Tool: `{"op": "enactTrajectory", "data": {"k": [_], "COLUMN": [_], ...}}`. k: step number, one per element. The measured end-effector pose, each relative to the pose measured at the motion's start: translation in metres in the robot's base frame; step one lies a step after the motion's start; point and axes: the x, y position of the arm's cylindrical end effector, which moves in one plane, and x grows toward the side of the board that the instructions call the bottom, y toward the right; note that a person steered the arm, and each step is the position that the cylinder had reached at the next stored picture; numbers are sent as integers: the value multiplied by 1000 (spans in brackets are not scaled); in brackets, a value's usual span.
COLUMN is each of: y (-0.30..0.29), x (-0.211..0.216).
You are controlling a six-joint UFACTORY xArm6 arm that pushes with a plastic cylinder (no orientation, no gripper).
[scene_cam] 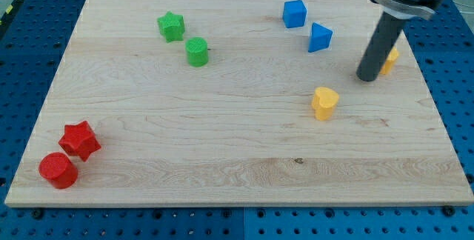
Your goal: Place the arm left to the yellow heart
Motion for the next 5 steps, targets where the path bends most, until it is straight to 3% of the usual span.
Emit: {"op": "enactTrajectory", "data": {"k": [1, 5], "y": [0, -25], "x": [-21, -2]}}
